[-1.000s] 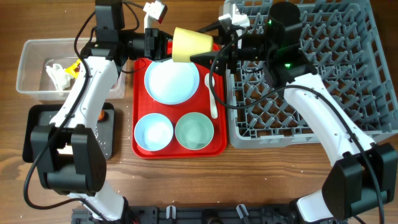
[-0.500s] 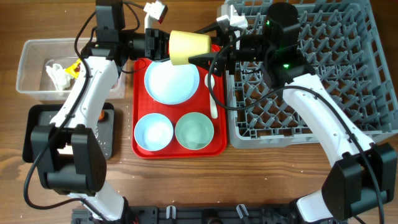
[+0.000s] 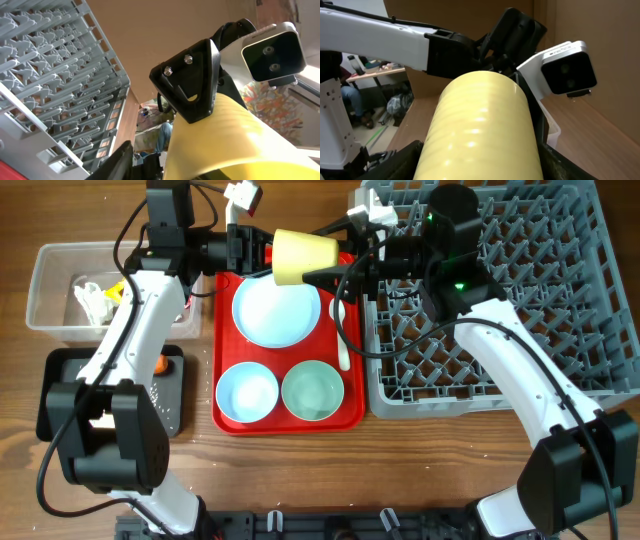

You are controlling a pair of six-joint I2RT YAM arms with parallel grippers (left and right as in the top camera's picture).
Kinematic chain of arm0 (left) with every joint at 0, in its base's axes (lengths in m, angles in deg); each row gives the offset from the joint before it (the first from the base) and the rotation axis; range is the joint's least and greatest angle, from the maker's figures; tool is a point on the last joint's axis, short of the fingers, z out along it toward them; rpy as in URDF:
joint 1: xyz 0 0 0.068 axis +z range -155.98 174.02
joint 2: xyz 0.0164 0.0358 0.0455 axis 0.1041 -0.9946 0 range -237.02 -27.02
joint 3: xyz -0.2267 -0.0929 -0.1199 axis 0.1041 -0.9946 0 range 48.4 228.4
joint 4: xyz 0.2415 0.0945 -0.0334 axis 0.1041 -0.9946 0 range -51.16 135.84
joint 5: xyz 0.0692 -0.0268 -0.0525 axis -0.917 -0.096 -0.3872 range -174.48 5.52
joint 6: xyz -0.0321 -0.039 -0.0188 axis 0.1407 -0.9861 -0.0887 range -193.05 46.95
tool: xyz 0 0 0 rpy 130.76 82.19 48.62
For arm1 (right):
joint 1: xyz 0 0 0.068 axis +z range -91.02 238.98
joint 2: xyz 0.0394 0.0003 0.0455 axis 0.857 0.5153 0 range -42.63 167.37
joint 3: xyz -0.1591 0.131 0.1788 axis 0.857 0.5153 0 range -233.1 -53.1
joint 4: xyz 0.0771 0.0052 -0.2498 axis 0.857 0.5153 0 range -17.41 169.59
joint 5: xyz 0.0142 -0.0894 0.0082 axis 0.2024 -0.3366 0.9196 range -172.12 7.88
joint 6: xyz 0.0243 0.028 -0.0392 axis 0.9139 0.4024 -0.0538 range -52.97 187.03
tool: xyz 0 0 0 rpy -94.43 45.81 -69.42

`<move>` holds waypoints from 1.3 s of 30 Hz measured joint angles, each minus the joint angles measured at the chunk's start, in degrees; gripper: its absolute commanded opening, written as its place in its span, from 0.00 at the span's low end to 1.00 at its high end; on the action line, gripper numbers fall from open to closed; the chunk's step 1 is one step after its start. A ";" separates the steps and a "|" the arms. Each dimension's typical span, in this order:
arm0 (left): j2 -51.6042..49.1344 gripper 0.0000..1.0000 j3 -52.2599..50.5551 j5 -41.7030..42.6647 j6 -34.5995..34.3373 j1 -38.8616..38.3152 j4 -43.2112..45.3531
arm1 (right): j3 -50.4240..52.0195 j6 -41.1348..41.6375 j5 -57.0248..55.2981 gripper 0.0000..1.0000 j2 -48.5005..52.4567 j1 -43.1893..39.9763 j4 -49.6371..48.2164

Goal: Sort waste into correct bins and load items into the dishwasher rack
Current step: 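Reach right gripper to yellow cup and grasp it from left gripper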

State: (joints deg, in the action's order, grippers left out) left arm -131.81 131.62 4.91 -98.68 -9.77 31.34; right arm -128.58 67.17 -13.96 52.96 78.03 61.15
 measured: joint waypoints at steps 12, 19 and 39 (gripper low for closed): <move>0.00 0.34 0.00 0.00 0.00 0.00 0.00 | 0.00 0.00 0.13 0.32 0.00 0.00 0.00; 0.00 0.34 0.00 0.00 0.00 0.44 0.00 | 0.00 0.00 0.15 0.33 0.00 -0.07 0.48; 0.00 0.38 0.00 -0.02 -0.42 1.29 0.00 | 0.00 1.14 5.99 0.29 0.00 -3.37 0.90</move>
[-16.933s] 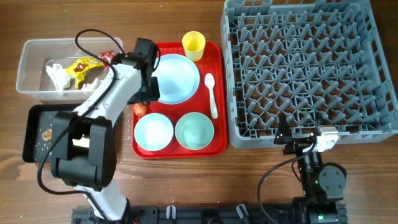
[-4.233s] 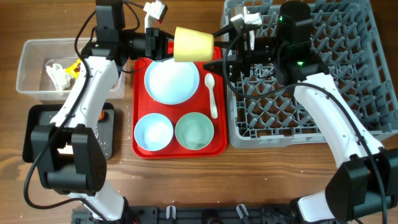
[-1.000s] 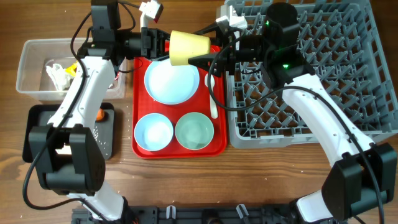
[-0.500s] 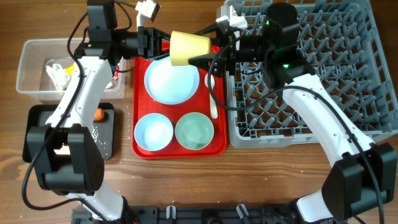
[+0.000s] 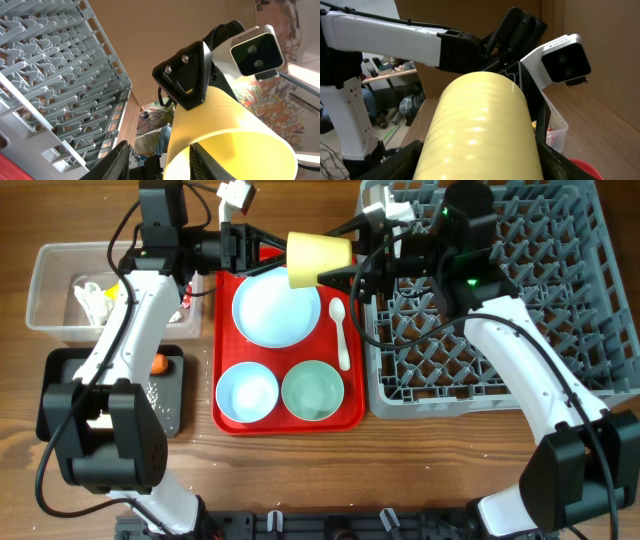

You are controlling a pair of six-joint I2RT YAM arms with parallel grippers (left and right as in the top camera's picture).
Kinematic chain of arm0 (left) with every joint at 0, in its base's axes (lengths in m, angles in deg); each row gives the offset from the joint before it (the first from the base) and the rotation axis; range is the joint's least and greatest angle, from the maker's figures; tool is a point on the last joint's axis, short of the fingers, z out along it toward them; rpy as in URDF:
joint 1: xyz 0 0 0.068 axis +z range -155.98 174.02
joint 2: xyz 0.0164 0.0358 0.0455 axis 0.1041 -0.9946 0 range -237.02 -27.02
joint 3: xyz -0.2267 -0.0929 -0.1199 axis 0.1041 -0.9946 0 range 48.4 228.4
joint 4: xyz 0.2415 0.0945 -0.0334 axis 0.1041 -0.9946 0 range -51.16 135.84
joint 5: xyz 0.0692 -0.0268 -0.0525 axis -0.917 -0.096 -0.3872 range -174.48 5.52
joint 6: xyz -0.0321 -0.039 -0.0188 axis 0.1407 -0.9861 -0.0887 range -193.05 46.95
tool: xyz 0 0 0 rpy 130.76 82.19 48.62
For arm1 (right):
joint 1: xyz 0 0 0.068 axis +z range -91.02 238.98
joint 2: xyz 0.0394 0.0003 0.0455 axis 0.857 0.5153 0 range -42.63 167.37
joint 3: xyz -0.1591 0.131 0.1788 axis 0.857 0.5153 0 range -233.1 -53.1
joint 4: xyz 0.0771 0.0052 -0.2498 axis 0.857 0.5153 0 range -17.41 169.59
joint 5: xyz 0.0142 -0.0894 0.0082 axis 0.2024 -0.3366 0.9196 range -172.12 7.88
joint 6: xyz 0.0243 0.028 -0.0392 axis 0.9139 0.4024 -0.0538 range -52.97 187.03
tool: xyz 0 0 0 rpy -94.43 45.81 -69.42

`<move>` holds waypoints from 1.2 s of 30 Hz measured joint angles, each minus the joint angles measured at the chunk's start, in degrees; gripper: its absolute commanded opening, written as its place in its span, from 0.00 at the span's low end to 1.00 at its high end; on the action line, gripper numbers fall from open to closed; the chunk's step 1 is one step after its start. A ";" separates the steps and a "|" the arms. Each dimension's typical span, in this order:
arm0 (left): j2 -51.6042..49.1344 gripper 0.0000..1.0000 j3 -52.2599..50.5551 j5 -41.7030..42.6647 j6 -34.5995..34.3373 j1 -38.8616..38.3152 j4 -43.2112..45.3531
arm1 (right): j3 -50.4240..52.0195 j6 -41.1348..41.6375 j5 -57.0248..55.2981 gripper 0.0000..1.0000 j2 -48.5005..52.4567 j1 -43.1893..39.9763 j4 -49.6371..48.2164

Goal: Sort waste into correct bins and load items into the dishwasher rack
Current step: 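Reach right gripper to yellow cup and grasp it from left gripper, then release cup from left gripper and carry it right into rack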

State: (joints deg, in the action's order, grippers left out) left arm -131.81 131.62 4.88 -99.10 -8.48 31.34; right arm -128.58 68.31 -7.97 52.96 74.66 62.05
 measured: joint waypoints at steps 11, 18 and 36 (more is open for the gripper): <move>0.00 0.29 0.00 -1.01 -0.04 0.00 0.00 | 0.00 2.40 1.92 0.26 0.00 -4.28 0.07; 0.00 0.29 0.00 -1.20 -0.22 0.02 0.00 | 0.00 3.04 2.19 0.22 0.00 -4.76 0.63; 0.00 0.26 0.00 -1.42 -0.22 1.14 -0.24 | 0.00 8.39 -2.34 0.16 0.00 -18.53 3.56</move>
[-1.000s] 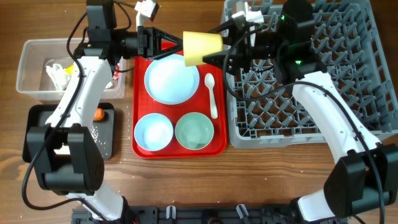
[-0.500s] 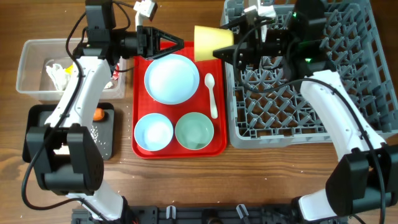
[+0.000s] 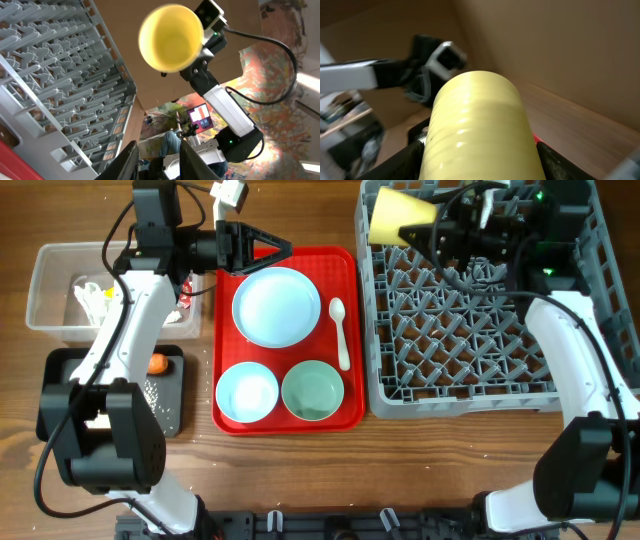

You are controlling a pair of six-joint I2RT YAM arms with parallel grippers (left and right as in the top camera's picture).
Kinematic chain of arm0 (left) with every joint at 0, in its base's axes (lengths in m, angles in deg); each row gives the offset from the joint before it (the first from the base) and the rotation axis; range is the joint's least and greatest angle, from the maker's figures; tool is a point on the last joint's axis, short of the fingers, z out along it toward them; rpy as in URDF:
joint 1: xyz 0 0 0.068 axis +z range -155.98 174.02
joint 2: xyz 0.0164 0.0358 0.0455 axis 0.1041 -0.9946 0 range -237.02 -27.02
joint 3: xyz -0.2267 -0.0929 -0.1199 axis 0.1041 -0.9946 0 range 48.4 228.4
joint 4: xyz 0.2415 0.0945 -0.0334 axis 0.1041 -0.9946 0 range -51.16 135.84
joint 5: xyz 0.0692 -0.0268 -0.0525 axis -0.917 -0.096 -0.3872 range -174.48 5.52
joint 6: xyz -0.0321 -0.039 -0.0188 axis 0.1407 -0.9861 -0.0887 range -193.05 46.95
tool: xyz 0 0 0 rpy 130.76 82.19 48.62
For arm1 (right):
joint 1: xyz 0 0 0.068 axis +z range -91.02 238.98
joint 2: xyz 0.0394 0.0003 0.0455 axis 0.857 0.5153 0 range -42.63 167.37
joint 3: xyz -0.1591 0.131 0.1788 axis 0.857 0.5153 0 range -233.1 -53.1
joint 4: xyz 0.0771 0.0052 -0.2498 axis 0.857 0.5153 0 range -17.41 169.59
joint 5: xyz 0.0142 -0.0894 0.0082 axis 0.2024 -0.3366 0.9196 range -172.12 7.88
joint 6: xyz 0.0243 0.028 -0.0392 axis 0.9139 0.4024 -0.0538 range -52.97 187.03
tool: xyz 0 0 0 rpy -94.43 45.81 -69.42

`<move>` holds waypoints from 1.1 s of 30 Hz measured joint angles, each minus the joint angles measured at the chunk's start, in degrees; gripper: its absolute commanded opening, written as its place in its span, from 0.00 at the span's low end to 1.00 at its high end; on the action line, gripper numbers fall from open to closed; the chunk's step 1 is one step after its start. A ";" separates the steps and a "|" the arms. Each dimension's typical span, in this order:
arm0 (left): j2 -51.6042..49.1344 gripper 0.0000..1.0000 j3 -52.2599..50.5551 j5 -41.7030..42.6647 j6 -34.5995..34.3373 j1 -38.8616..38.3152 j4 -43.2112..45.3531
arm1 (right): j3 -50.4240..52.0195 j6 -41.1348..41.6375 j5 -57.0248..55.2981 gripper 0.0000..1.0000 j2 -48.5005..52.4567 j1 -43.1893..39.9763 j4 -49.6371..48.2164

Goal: Sort waste into correct bins and load items into the dishwasher rack
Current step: 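Release cup from left gripper and carry it right into rack, then lower yellow cup upright onto rack pegs and open right gripper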

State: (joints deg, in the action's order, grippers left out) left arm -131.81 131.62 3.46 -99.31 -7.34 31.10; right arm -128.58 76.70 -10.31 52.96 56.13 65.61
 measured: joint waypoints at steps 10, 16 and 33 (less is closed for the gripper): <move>0.00 0.26 0.00 -3.58 0.00 -0.02 -2.12 | -0.02 -2.08 -31.52 0.10 0.00 -2.86 14.51; 0.00 0.29 0.00 -11.58 0.00 0.00 -4.37 | -0.02 -3.93 -47.28 0.05 0.00 -2.89 19.02; -0.02 1.00 0.00 -36.26 -0.04 0.00 -8.85 | -2.97 -3.80 -61.90 0.04 0.09 -2.82 34.40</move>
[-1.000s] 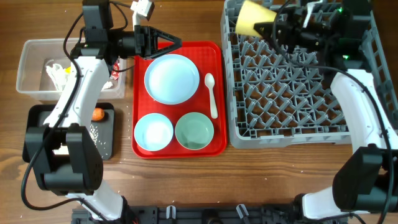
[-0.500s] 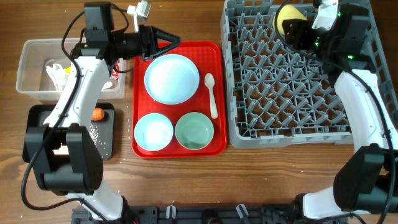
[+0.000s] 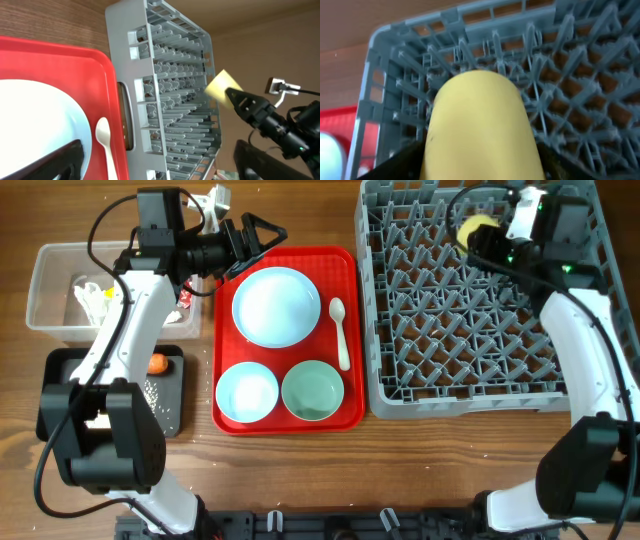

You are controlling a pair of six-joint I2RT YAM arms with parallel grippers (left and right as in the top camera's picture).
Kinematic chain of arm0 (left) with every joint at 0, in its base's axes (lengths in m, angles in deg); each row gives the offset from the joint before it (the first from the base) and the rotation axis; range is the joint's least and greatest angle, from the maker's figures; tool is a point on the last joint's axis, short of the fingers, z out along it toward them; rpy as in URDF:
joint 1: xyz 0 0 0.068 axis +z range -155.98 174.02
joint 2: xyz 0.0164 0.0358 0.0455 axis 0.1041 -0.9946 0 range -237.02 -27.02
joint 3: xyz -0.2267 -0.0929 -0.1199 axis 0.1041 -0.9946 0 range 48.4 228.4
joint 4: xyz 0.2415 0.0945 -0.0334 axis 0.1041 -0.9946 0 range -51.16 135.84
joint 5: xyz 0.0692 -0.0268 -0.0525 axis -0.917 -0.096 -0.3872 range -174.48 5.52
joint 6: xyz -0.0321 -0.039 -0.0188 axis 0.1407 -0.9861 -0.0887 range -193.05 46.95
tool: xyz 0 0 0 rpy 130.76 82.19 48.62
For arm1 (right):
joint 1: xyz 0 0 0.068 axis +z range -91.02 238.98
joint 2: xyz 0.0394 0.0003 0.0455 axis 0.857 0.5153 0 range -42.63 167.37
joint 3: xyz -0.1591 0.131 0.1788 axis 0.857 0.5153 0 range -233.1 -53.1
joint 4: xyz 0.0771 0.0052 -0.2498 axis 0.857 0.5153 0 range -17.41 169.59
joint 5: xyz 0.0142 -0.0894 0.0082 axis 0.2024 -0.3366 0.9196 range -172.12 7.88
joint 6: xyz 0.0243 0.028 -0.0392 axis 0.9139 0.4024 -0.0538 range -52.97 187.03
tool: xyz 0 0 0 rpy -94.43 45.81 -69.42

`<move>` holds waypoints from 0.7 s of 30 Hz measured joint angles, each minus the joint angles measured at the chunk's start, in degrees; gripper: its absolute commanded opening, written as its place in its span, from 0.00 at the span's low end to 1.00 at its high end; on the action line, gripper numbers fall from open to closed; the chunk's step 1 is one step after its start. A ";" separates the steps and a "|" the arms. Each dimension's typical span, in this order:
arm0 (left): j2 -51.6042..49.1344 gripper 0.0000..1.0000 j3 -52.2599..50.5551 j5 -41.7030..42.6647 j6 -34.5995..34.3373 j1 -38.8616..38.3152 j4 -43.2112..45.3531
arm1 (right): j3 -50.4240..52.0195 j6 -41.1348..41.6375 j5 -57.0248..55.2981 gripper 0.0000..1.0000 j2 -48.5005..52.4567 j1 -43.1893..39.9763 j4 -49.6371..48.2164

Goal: Sort waste into correct bins and load items into the dishwasher rack
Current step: 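Lower yellow cup upright onto rack pegs and open right gripper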

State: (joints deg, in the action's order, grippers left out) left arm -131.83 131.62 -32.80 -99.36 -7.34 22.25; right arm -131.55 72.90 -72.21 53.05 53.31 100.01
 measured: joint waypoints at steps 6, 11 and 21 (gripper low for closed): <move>0.00 1.00 0.00 -0.46 -0.11 -0.02 0.02 | -19.04 0.02 -0.79 0.04 0.09 2.32 14.62; 0.00 1.00 0.00 -0.48 -0.13 0.00 0.00 | -21.20 -0.15 -4.00 0.04 0.13 7.74 16.98; 0.00 1.00 0.00 -0.87 -0.13 0.00 0.00 | -21.22 -1.66 -8.72 0.04 11.52 13.29 17.11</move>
State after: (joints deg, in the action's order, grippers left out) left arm -131.83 131.62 -33.67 -99.49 -7.34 22.25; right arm -152.77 71.24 -80.93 64.57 66.60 117.13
